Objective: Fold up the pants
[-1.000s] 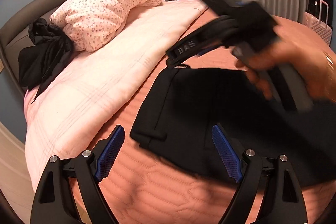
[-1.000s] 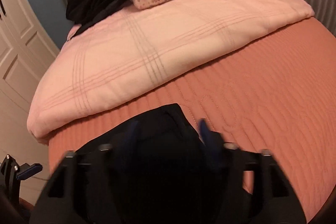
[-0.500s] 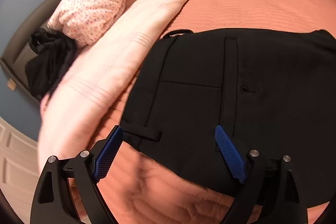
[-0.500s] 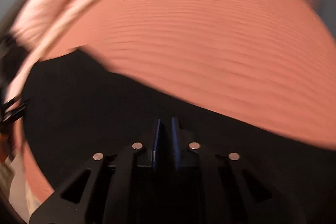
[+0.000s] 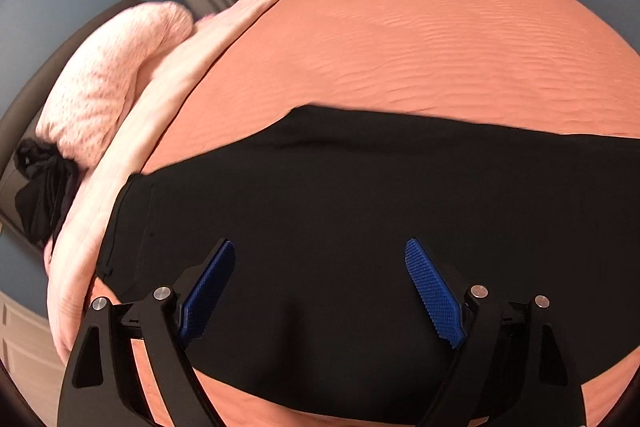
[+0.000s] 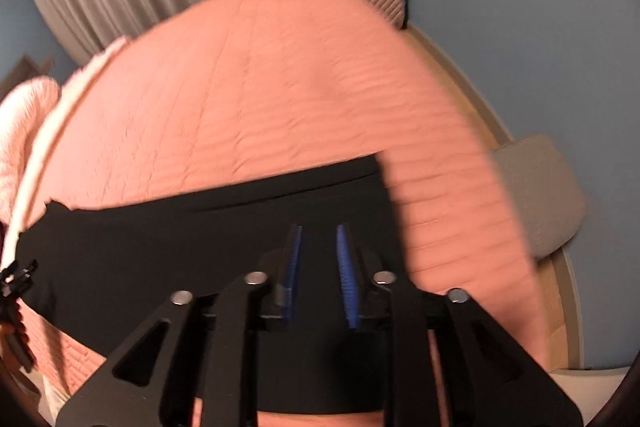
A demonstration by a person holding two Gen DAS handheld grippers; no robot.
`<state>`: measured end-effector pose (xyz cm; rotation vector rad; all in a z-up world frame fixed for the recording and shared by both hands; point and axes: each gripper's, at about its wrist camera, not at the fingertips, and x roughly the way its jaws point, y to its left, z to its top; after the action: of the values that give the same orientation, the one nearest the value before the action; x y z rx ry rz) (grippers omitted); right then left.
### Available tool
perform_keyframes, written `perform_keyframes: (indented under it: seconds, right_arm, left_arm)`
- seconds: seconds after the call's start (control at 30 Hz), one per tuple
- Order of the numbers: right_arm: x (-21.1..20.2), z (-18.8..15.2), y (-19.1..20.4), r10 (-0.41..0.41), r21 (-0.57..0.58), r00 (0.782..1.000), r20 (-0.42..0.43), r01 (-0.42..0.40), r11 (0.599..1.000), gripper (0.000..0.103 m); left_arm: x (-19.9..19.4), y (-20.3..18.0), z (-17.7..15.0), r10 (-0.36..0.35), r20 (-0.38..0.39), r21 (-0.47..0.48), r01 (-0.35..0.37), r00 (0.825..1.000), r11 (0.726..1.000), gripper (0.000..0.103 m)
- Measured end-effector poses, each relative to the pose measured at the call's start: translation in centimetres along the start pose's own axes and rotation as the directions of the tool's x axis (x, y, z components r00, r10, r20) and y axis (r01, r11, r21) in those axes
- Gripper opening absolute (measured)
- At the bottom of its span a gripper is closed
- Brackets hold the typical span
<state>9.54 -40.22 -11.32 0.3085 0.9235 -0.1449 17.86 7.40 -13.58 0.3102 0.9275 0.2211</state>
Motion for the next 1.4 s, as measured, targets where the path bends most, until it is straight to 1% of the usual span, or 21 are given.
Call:
perform_keyframes:
  seconds: [0.03, 0.07, 0.1, 0.13, 0.2, 0.23, 0.3, 0.4, 0.5, 0.6, 0.67, 0.73, 0.83, 0.93, 0.97, 1.0, 1.23, 1.27, 1.33, 1.37, 1.4]
  right_arm:
    - [0.0, 0.2, -0.7, 0.014, -0.009, 1.0, -0.001, -0.014, 1.0, 0.081]
    - [0.7, 0.6, -1.0, -0.007, -0.037, 1.0, -0.002, 0.007, 0.999, 0.093]
    - [0.8, 0.6, -1.5, -0.032, -0.066, 0.999, 0.014, 0.033, 0.997, 0.092]
    - [1.6, 1.2, -1.9, -0.031, -0.097, 0.999, 0.008, 0.031, 0.995, 0.087]
    - [4.3, 1.6, -1.8, -0.002, -0.118, 0.998, -0.065, -0.006, 0.993, 0.046]
    - [5.4, 1.9, -2.1, 0.007, -0.118, 0.995, -0.104, -0.02, 0.993, 0.042]
    - [5.9, 2.2, -2.3, -0.01, -0.154, 0.992, -0.122, -0.009, 0.988, 0.019]
    - [4.3, 4.0, -2.7, 0.024, -0.164, 0.998, -0.056, -0.032, 0.986, 0.004]
    - [1.8, 7.0, -4.4, 0.052, -0.14, 0.996, 0.07, -0.042, 0.989, 0.004]
    - [6.4, 7.5, -6.4, -0.024, -0.119, 0.994, -0.106, 0.012, 0.993, 0.004]
    - [5.4, 6.6, -6.6, 0.042, -0.093, 0.994, -0.103, -0.052, 0.994, 0.01]
    - [4.2, 5.5, -6.2, 0.133, -0.086, 0.988, -0.075, -0.139, 0.986, 0.025]
    - [5.1, 4.5, -4.6, 0.099, -0.154, 0.988, -0.119, -0.117, 0.981, 0.038]
    - [6.5, 3.8, -4.0, 0.105, -0.16, 0.982, -0.155, -0.13, 0.979, 0.037]
    - [6.9, 3.6, -3.5, 0.085, -0.189, 0.985, -0.152, -0.113, 0.975, 0.029]
    - [6.9, 3.4, -2.9, 0.055, -0.229, 0.989, -0.141, -0.086, 0.97, 0.014]
    - [4.6, 5.4, -2.2, 0.06, -0.255, 0.998, 0.018, -0.054, 0.966, 0.009]
    - [6.5, 5.8, -2.2, 0.022, -0.275, 1.0, -0.011, -0.024, 0.961, 0.011]
    - [9.6, 5.3, -2.9, -0.016, -0.268, 0.993, -0.114, -0.015, 0.963, 0.036]
    - [9.2, 5.4, -3.2, -0.041, -0.249, 0.996, -0.082, 0.019, 0.968, 0.048]
    - [8.1, 5.5, -3.4, -0.065, -0.215, 0.997, -0.042, 0.054, 0.975, 0.048]
  left_arm:
    - [-0.1, -1.1, 0.2, -0.003, -0.001, 0.016, 0.003, 1.0, 1.0, 0.085]
    - [-0.3, -2.5, 0.5, 0.0, -0.003, 0.033, 0.0, 1.0, 0.999, 0.085]
    - [-0.5, -3.5, 0.6, 0.007, -0.001, 0.047, -0.007, 1.0, 0.999, 0.085]
    - [-0.8, -4.4, 0.8, 0.009, -0.001, 0.062, -0.009, 1.0, 0.998, 0.085]
    - [-1.1, -5.4, 1.1, 0.016, -0.001, 0.077, -0.016, 1.0, 0.997, 0.085]
    - [-1.3, -5.7, 1.3, 0.019, 0.001, 0.084, -0.019, 1.0, 0.996, 0.085]
    - [-1.4, -5.9, 1.4, 0.037, 0.004, 0.095, -0.037, 0.999, 0.995, 0.085]
    - [-0.9, -5.4, 1.4, 0.065, -0.003, 0.107, -0.064, 0.998, 0.992, 0.085]
    - [-0.4, -5.2, 0.9, 0.075, -0.01, 0.103, -0.074, 0.997, 0.992, 0.085]
    - [0.5, -5.8, 0.8, 0.104, -0.037, 0.113, -0.099, 0.994, 0.989, 0.085]
    - [-0.1, -5.7, 0.6, 0.085, -0.025, 0.112, -0.081, 0.996, 0.99, 0.085]
    - [-0.4, -5.7, 0.3, 0.078, -0.017, 0.125, -0.075, 0.997, 0.989, 0.086]
    - [-0.3, -5.9, 0.1, 0.073, -0.029, 0.139, -0.068, 0.997, 0.988, 0.086]
    - [-1.0, -6.2, 0.3, 0.051, -0.013, 0.136, -0.049, 0.999, 0.989, 0.086]
    - [-1.3, -6.3, 0.3, 0.046, -0.003, 0.135, -0.046, 0.999, 0.99, 0.086]
    - [-1.5, -6.3, 0.4, 0.044, 0.007, 0.135, -0.045, 0.999, 0.99, 0.086]
    - [-1.5, -7.4, 0.9, 0.047, 0.024, 0.153, -0.05, 0.999, 0.987, 0.086]
    - [-1.3, -7.5, 0.9, 0.046, 0.021, 0.15, -0.048, 0.999, 0.987, 0.086]
    - [-0.8, -7.7, 0.8, 0.053, 0.012, 0.149, -0.054, 0.999, 0.987, 0.086]
    - [-0.6, -7.6, 0.6, 0.061, 0.008, 0.15, -0.062, 0.998, 0.987, 0.086]
    - [-0.4, -7.4, 0.5, 0.068, 0.005, 0.146, -0.068, 0.998, 0.987, 0.086]
